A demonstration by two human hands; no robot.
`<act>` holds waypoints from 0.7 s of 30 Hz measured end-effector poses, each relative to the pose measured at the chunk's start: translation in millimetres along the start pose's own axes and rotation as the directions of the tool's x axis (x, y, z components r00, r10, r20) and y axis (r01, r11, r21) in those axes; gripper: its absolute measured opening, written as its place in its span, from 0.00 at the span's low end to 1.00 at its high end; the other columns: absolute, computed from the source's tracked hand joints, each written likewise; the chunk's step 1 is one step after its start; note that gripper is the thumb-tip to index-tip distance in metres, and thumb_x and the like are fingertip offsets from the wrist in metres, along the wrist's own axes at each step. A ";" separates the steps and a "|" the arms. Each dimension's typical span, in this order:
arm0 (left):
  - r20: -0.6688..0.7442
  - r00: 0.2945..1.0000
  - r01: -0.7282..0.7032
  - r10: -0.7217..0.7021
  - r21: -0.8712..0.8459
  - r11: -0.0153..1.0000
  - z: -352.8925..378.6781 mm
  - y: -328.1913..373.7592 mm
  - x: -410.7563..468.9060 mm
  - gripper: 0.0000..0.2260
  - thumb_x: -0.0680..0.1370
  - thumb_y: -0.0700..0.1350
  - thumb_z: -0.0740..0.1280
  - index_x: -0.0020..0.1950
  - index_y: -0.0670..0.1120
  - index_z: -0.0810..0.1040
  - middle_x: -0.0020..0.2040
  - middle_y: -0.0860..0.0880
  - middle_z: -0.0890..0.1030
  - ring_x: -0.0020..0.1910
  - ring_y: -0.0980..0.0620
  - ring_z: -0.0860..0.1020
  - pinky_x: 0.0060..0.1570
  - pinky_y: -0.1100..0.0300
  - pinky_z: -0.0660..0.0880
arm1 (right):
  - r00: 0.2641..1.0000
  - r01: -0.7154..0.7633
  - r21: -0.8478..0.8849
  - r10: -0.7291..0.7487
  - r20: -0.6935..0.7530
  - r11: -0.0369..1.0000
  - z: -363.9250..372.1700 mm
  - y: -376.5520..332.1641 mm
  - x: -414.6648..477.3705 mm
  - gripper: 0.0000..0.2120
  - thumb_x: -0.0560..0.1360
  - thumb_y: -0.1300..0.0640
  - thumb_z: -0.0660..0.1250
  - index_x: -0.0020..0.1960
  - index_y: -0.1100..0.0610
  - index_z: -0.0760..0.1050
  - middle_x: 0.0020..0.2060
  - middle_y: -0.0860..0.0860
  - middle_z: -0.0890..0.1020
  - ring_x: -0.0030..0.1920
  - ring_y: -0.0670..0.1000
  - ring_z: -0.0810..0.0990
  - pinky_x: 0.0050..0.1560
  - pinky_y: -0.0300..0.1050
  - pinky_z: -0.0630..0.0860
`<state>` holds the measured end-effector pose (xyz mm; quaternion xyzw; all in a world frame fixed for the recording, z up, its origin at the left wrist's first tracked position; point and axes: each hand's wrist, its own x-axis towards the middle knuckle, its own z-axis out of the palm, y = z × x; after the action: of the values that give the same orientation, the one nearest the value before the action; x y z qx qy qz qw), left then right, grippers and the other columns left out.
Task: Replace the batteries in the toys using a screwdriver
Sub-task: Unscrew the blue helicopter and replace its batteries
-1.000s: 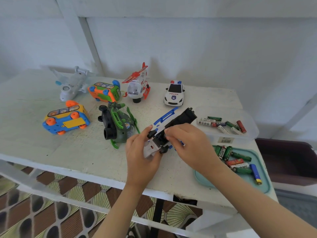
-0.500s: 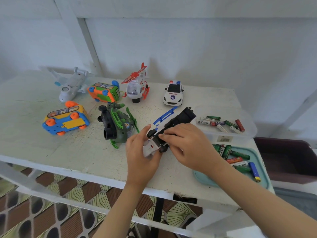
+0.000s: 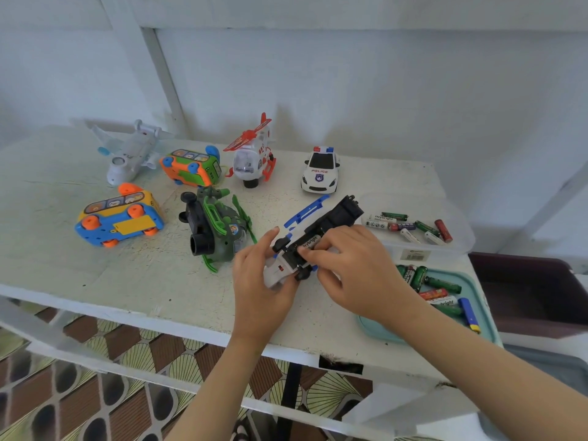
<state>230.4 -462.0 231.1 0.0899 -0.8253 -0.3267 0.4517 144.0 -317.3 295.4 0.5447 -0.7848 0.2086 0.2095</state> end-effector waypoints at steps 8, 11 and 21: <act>0.023 1.000 0.011 -0.010 -0.020 1.000 0.1 2.1 -2.1 0.22 0.71 0.50 0.69 0.64 0.50 0.70 0.52 0.59 0.72 0.50 0.55 0.71 0.54 0.73 0.65 | 0.995 -0.094 -0.042 0.095 0.008 0.995 2.0 -8.5 0.2 0.14 0.72 0.57 0.59 0.46 0.52 0.84 0.34 0.48 0.76 0.36 0.52 0.74 0.40 0.46 0.67; 0.023 0.999 0.043 -0.042 -0.035 0.998 -0.1 3.2 -2.5 0.22 0.71 0.51 0.69 0.62 0.51 0.69 0.49 0.53 0.74 0.49 0.55 0.71 0.53 0.74 0.65 | 0.992 -0.114 -0.077 0.118 0.045 0.990 1.6 -10.3 1.0 0.15 0.71 0.57 0.57 0.44 0.51 0.83 0.35 0.49 0.75 0.37 0.52 0.74 0.40 0.46 0.65; 0.023 0.997 0.077 -0.077 -0.020 0.997 -0.9 3.7 -0.7 0.22 0.70 0.46 0.73 0.62 0.49 0.70 0.49 0.62 0.70 0.48 0.57 0.70 0.51 0.75 0.65 | 0.978 -0.148 0.223 0.109 0.178 0.964 -10.1 1.0 -4.2 0.20 0.71 0.59 0.55 0.54 0.54 0.83 0.47 0.49 0.81 0.48 0.49 0.77 0.48 0.41 0.71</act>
<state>232.0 -459.2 233.2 0.1131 -0.8227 -0.3536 0.4306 145.3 -308.2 301.3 0.5285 -0.8031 0.2675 0.0641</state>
